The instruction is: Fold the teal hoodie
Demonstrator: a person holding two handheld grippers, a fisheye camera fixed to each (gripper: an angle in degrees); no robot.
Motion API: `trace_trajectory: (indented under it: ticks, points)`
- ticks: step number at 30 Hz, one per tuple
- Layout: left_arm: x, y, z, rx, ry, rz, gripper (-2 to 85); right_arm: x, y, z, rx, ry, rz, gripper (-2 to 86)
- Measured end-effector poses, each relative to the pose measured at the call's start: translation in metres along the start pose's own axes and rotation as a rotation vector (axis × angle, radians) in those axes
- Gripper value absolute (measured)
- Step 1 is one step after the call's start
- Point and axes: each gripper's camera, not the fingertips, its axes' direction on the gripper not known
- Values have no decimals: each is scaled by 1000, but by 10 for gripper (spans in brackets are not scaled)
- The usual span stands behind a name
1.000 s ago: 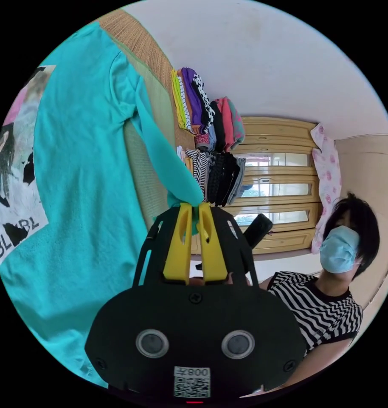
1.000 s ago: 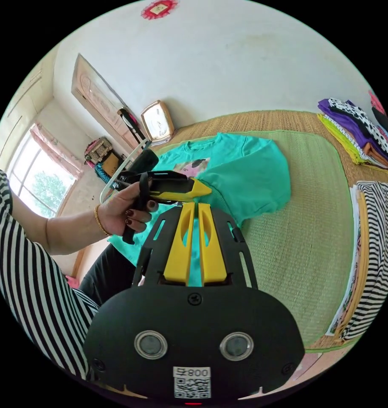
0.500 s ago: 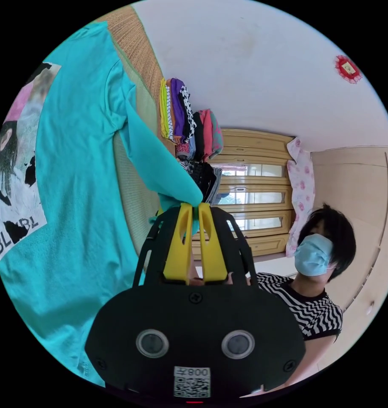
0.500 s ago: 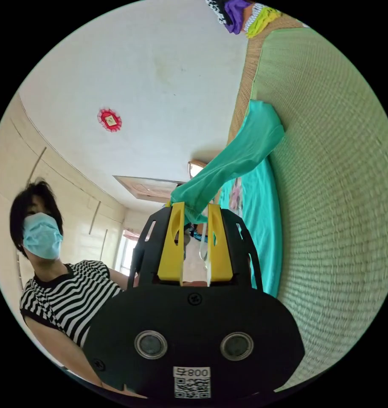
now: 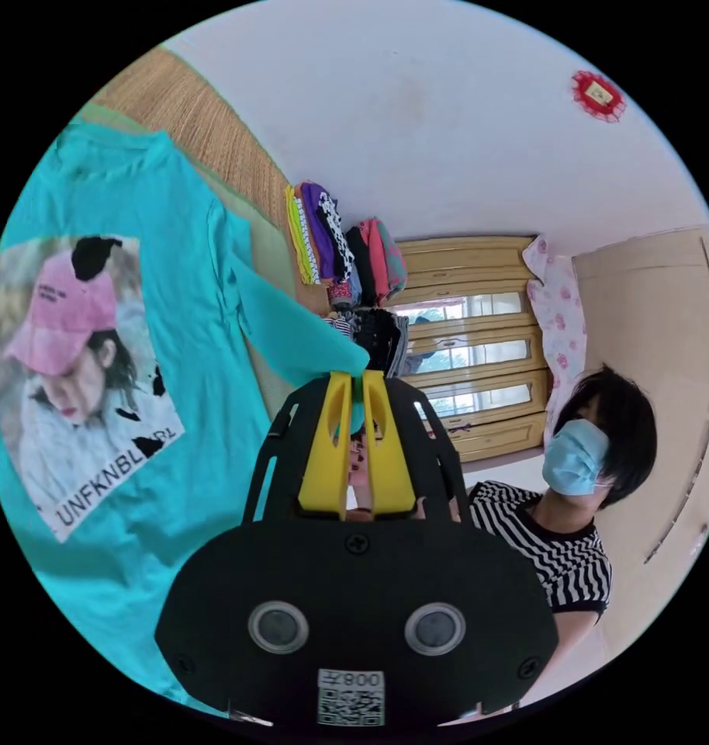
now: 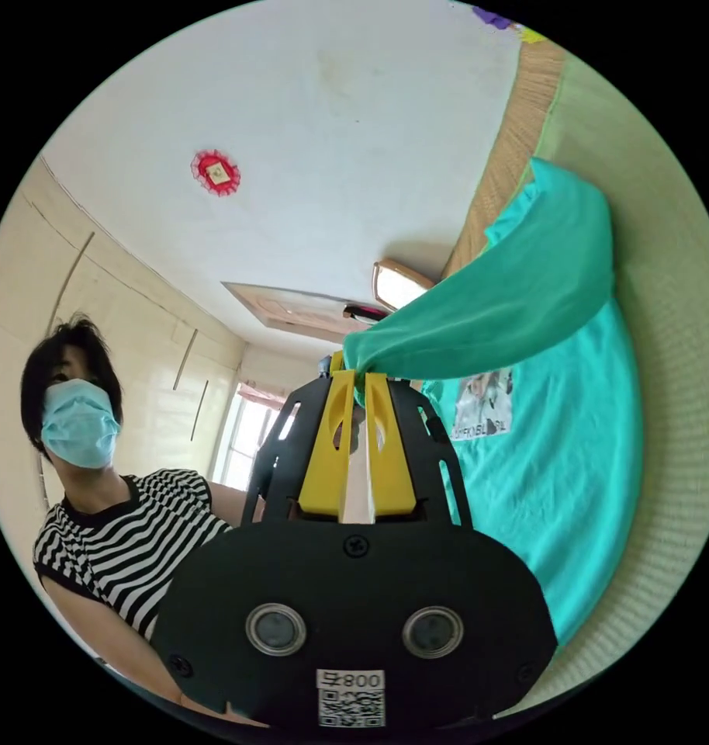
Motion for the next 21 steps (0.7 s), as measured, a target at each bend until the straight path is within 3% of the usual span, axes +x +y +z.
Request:
trace_trajectory:
  ticks: [8, 21]
  points:
    - [29, -22, -107, -41, -186, 30, 28, 7, -44, 100, -169, 29, -44, 20]
    - [-4, -50, -229, -67, -264, -89, 29, 45, -78, 235, -359, 141, -58, 20]
